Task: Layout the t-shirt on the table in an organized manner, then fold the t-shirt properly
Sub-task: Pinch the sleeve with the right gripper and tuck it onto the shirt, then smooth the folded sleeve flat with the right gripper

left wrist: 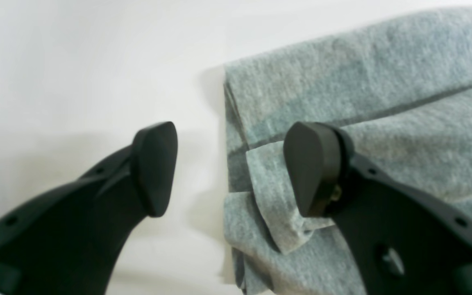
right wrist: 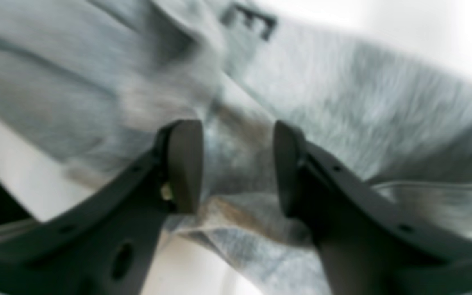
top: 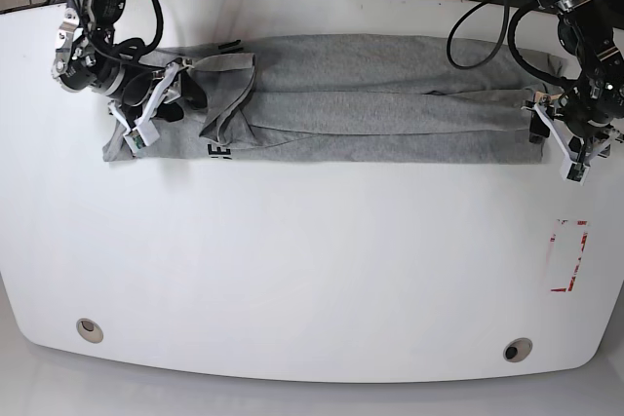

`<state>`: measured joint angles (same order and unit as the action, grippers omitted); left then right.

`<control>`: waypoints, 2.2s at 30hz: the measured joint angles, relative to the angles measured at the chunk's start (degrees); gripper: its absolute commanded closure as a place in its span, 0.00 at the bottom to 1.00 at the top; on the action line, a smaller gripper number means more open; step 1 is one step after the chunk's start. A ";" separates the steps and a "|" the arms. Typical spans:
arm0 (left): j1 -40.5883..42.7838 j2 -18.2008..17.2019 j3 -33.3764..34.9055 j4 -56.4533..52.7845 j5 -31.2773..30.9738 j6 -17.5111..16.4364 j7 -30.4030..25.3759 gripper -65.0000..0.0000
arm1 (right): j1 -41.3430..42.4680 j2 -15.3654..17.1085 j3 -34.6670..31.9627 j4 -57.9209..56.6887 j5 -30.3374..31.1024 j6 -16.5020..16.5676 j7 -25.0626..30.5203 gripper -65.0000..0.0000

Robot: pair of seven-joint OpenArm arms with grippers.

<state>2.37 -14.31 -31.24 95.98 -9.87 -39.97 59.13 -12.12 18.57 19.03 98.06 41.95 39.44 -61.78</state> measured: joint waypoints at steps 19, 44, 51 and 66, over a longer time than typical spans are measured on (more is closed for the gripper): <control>1.27 0.00 -0.11 0.00 0.00 0.00 -0.02 0.36 | 1.31 -5.99 -0.11 0.11 0.24 0.20 0.00 0.22; 1.27 -0.02 -0.11 0.00 0.02 0.00 0.00 0.36 | 3.72 -9.42 -1.84 1.49 0.26 0.13 -2.71 0.89; 1.27 -0.04 -0.11 0.00 0.02 0.00 0.00 0.36 | 0.22 -9.53 -6.56 5.99 3.91 0.22 -3.02 0.89; 1.27 -0.04 -0.11 0.00 0.00 0.00 -0.02 0.36 | -1.11 -13.03 -12.33 7.41 4.39 0.20 -3.13 0.34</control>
<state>3.64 -14.35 -31.35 95.98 -9.87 -39.97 59.11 -13.23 5.54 6.70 105.47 46.35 39.64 -64.90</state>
